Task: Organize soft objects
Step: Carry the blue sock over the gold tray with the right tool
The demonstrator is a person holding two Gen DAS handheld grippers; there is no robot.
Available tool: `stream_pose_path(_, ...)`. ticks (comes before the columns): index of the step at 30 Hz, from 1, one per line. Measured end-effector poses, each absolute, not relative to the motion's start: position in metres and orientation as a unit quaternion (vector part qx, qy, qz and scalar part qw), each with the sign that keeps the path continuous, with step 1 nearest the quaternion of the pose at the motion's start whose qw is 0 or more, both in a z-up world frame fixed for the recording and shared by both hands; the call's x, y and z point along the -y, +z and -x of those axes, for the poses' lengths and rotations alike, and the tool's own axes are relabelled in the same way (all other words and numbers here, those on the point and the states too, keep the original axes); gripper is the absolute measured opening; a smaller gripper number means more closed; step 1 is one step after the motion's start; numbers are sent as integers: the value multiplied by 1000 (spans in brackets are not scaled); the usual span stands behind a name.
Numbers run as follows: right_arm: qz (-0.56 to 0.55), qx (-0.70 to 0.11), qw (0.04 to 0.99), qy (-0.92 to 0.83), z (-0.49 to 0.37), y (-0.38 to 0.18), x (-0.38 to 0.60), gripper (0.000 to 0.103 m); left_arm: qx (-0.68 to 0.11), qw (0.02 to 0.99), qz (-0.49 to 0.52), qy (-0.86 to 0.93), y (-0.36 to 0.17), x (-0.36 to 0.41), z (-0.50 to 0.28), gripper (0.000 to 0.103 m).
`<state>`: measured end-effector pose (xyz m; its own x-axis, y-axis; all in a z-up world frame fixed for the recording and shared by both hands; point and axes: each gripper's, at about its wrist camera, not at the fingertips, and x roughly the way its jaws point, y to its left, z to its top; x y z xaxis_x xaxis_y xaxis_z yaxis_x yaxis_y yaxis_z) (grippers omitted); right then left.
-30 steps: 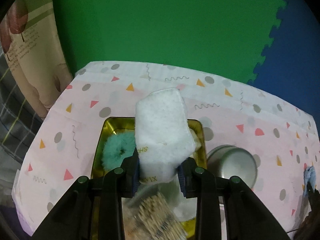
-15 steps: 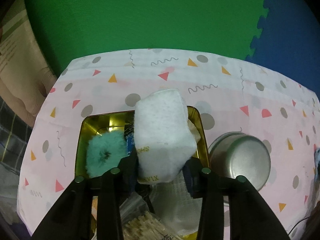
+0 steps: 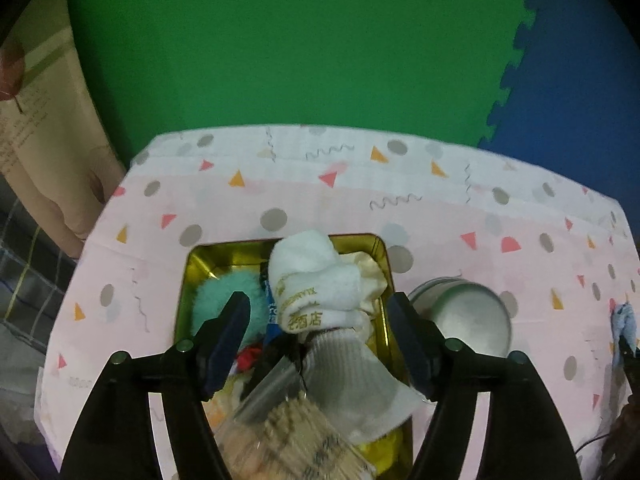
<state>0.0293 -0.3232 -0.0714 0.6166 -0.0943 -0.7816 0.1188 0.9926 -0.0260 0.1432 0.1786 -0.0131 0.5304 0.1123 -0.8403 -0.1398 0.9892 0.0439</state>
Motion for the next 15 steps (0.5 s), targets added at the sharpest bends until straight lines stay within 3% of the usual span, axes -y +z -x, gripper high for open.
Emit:
stream_pose_path(4,-16,-434,899,-58,-29,-71,324,24,-459,884,6,85,4,-178,-121,72)
stream_pose_path(6,-18,-434,899,-58,-29,-72,324,24,-450,888,10,94,8,-180,-107,79)
stream_pose_path(15,-17,-431,899,-72,-26,-68,322,22,-437,887,28,145,0,-202,-56,79)
